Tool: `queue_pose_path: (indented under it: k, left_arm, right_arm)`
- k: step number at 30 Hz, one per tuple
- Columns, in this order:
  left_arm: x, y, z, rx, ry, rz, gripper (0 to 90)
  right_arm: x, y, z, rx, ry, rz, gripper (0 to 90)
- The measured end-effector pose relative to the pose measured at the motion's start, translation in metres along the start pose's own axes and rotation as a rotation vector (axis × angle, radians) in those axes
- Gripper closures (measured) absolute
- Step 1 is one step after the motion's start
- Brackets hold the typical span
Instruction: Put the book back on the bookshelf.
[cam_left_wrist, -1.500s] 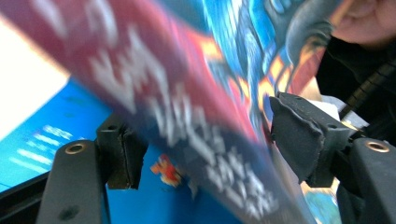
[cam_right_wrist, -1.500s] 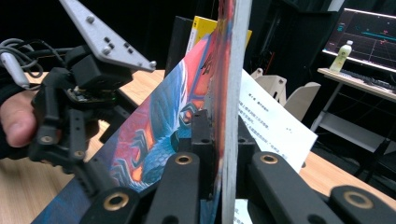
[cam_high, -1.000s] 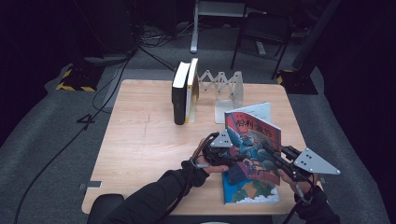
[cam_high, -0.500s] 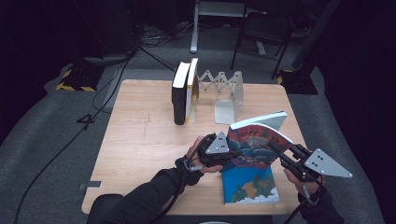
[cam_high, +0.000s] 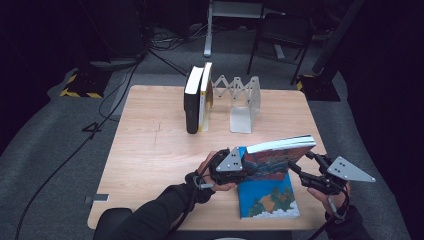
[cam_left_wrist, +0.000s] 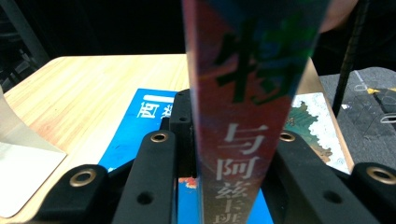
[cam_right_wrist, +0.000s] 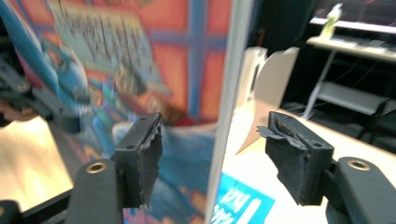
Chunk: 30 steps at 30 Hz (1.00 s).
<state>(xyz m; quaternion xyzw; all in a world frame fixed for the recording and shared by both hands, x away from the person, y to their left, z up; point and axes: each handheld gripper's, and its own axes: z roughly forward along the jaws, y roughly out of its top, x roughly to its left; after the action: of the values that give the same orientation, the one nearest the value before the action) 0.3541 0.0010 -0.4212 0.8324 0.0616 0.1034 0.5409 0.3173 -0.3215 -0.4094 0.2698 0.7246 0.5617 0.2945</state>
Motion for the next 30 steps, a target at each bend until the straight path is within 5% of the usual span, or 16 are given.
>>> queue_pose_path:
  k: [6, 17, 30]
  left_arm:
    - [-0.001, -0.003, 0.001, -0.031, -0.016, -0.018, 72.7]
    - [-0.006, 0.001, 0.008, -0.094, 0.015, -0.05, 69.1]
    - [-0.006, 0.018, 0.007, -0.139, 0.044, -0.018, 71.1]
  right_arm:
    - [0.007, -0.006, 0.011, 0.037, 0.071, -0.014, 39.4]
    - [0.01, -0.007, 0.01, 0.036, 0.059, -0.016, 43.0]
    - [0.011, -0.006, 0.012, 0.034, 0.053, -0.017, 42.8]
